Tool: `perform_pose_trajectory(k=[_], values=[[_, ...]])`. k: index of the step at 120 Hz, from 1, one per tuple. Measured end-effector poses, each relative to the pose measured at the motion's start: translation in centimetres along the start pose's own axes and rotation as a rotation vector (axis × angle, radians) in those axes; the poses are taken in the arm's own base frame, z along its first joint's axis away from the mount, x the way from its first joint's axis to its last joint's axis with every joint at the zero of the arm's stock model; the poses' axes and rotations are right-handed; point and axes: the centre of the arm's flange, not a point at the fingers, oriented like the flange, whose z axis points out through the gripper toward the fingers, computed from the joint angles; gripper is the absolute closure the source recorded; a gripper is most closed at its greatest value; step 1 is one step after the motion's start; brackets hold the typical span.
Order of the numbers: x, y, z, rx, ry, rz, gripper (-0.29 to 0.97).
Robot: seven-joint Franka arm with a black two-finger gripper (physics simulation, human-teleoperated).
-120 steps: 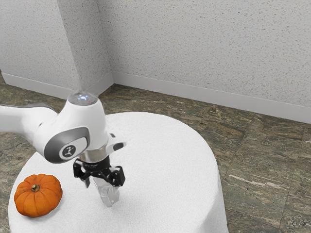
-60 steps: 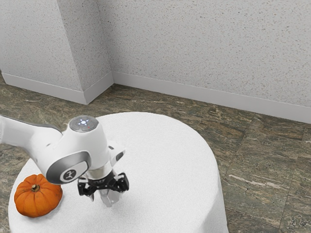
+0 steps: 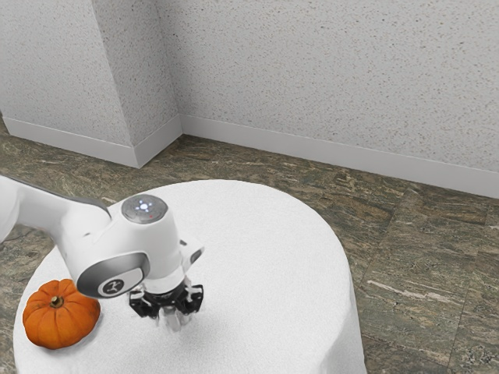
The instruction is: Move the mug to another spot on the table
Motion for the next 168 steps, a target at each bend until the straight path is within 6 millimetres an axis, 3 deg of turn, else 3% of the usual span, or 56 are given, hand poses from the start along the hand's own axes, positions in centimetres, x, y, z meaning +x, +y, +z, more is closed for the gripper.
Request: perform_pose_trajectory(k=[19, 39, 60, 85, 115, 136, 168], values=[[0.1, 1.4, -1.9, -0.005, 0.028, 0.008, 0.54], [1.2, 2.3, -3.6, 0.04, 0.046, 0.008, 0.58], [4.6, 4.6, -5.6, 0.065, 0.062, -0.009, 0.64], [8.6, 6.8, -4.6, 0.124, 0.077, -0.01, 0.7], [13.3, 7.1, -2.9, 0.176, 0.138, -0.065, 0.74], [16.0, 7.7, -1.0, 0.184, 0.142, -0.153, 0.7], [16.2, 7.8, 2.3, 0.222, 0.138, -0.245, 0.67]])
